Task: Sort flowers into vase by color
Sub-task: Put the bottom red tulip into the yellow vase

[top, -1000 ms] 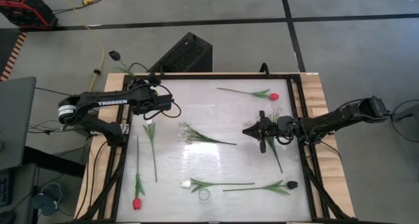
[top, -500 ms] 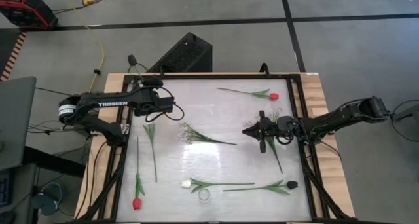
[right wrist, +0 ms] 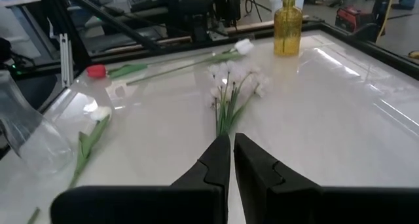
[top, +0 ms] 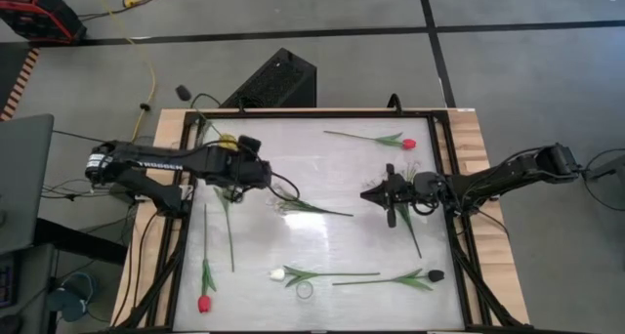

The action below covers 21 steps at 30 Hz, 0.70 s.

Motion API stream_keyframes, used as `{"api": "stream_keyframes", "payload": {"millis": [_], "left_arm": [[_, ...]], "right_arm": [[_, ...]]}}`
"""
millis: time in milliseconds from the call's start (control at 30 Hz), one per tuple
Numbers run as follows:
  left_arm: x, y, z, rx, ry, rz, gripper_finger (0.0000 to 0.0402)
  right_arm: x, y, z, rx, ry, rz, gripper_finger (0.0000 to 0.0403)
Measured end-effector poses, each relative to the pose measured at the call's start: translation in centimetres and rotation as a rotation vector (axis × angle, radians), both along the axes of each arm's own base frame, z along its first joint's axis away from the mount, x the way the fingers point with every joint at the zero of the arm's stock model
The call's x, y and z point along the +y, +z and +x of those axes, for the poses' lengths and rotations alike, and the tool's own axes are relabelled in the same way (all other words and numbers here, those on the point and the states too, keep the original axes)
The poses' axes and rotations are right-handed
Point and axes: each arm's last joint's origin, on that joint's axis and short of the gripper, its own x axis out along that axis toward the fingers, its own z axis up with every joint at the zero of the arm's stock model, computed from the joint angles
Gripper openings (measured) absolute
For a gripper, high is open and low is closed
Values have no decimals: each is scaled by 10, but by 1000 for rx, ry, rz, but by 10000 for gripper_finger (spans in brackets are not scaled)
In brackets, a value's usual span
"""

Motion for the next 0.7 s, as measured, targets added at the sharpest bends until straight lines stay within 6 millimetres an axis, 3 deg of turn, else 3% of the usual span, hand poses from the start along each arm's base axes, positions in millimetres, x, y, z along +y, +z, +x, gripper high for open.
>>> {"api": "stream_keyframes", "payload": {"millis": [100,233,400,700], "left_arm": [[-11,0,11,-165,25,-256,137],[-25,-6,25,-305,-63,-539,137],[-43,-12,28,-460,-148,-596,137],[-58,-36,6,-899,-108,-672,137]], "right_arm": [[0,3,2,-9,1,0,51],[0,5,2,-14,1,-1,51],[4,4,2,-9,20,29,51],[12,2,1,17,71,-27,51]]}}
